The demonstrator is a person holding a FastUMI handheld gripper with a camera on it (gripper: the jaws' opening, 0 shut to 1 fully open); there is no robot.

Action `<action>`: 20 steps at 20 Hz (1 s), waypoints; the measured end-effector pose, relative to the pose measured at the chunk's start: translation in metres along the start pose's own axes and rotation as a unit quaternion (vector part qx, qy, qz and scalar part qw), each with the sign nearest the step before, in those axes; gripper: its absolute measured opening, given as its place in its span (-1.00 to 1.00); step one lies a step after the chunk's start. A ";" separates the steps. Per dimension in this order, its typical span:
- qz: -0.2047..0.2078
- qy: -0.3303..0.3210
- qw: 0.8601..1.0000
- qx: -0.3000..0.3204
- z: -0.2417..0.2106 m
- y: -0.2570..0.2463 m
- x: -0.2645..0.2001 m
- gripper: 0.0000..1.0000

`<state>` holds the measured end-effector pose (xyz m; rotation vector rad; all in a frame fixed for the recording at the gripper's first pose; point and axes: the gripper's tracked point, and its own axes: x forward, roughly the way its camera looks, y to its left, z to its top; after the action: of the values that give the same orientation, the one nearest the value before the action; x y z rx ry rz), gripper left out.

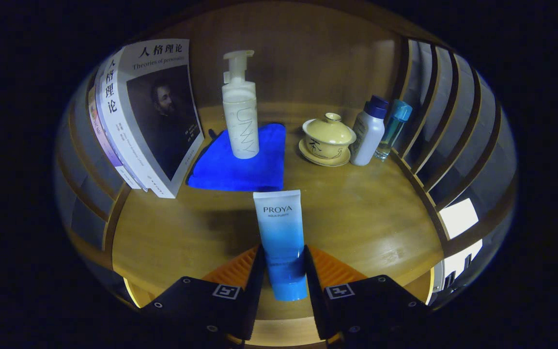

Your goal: Pull open the drawer, take out the items inside it, and place them on the countertop above the cabinet.

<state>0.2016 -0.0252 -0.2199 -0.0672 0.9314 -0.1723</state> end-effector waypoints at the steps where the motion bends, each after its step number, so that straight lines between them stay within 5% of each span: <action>1: 0.002 0.002 1.000 -0.003 -0.001 0.000 0.001 0.00; 8: 0.012 -0.032 0.999 0.003 0.012 0.001 -0.010 0.21; 11: 0.024 -0.067 0.997 0.016 0.015 0.000 -0.035 0.93; 20: 0.043 -0.230 0.970 0.065 -0.011 -0.026 -0.152 0.92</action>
<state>0.1011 -0.0238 -0.1029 0.0539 0.4561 -0.1294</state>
